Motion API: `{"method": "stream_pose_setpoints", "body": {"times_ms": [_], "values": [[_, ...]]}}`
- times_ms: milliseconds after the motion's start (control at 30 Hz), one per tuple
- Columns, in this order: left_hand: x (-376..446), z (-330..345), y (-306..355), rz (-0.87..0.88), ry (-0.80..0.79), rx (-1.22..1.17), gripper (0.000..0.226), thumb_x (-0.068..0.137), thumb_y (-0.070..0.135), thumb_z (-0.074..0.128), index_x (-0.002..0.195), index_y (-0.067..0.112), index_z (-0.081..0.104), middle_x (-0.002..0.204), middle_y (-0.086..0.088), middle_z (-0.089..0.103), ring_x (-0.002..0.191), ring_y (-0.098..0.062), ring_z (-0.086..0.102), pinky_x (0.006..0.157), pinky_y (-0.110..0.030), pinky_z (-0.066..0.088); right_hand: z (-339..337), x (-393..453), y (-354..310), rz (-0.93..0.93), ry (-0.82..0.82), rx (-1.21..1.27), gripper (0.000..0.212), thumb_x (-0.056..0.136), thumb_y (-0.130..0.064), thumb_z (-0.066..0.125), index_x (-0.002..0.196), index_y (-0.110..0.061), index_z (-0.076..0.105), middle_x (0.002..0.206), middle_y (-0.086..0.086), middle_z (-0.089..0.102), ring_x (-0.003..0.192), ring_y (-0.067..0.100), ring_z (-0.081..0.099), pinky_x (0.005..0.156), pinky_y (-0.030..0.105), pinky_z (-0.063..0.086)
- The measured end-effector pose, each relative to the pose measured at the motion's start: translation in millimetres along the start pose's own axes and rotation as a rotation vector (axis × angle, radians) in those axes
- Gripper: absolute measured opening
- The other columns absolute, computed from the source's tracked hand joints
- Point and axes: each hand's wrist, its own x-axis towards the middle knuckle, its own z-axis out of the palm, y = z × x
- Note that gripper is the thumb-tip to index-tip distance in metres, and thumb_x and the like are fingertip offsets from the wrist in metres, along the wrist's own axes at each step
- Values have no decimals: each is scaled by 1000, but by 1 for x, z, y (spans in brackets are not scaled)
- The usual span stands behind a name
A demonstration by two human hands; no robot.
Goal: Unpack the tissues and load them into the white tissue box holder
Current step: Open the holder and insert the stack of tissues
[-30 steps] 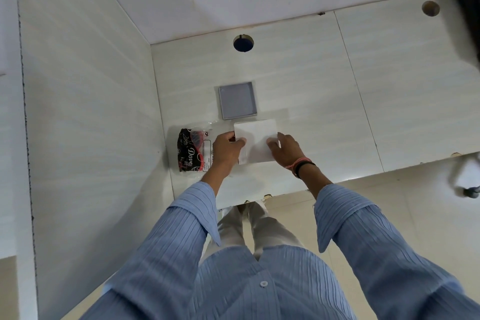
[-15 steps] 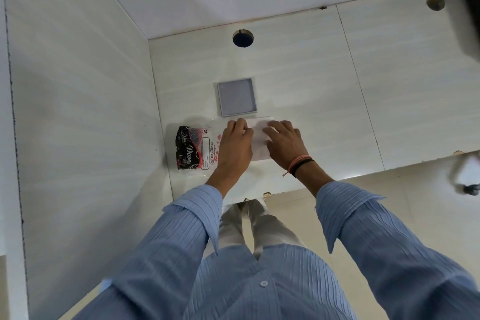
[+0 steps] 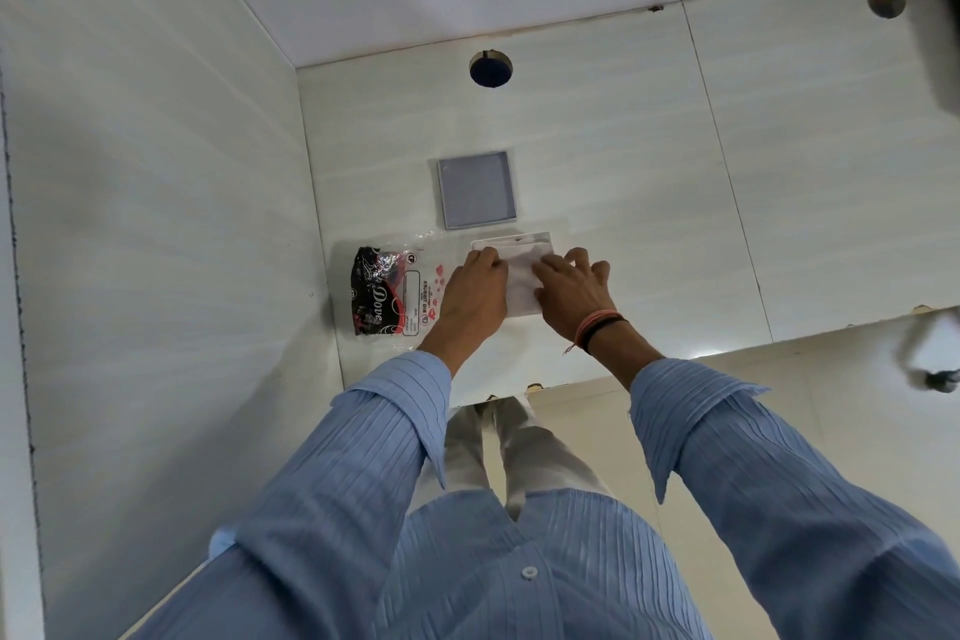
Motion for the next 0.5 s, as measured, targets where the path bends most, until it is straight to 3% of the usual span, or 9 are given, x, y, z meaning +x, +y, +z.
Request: {"method": "stream_pose_setpoints", "body": {"times_ms": [133,300,500], "values": [[2,-7,-5,5,-49,-48,42,95,24,63,133,6,62,143,-8,55,131,-27,50,105,-41,45,-9,-3,-3,-19,0,30,39,99,-29,55,137,-18,56,149,3,52,135,36,39,102,50,35],[0,-7,-13,28,-122,4,44,92,23,68,134,10,62,161,-2,38,147,-24,33,109,-45,41,-5,-2,2,-41,-96,43,44,99,-32,52,142,-21,49,154,2,44,136,37,36,102,50,39],[-4,10,-8,24,-29,68,38,91,7,65,128,4,61,158,-11,40,147,-29,34,90,-46,56,9,2,0,-6,-16,113,38,98,-18,53,135,-15,48,149,6,44,116,39,49,85,48,51]]}}
